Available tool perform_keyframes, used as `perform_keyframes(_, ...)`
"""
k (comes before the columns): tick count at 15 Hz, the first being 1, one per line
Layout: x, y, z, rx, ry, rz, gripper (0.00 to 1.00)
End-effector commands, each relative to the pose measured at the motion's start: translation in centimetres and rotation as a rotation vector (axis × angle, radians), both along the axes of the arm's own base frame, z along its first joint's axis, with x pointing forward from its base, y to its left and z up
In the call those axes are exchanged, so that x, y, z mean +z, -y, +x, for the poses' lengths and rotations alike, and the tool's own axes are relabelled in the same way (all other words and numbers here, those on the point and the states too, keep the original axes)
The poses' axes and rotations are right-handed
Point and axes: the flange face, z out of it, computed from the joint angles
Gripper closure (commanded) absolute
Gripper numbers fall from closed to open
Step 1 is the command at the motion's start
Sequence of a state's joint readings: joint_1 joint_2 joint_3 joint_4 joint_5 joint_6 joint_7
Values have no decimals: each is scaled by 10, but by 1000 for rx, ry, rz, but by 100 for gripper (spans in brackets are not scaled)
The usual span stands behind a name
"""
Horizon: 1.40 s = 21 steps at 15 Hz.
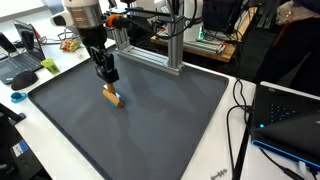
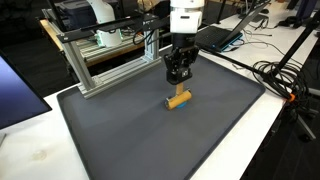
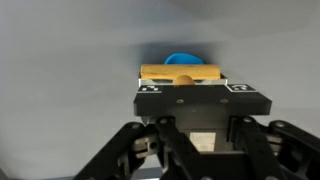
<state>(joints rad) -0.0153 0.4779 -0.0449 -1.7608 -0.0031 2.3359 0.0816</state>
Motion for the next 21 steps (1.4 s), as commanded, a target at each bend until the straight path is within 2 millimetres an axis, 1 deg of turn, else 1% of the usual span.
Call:
perform_keyframes(1, -36, -10, -13, 44, -105, 10, 78)
perform_keyframes(11, -35, -11, -15, 97, -149, 8, 78)
perform_keyframes(15, -26, -12, -6, 52, -53, 9, 78)
perform_keyframes(21, -27, -12, 4, 1, 25, 17, 78)
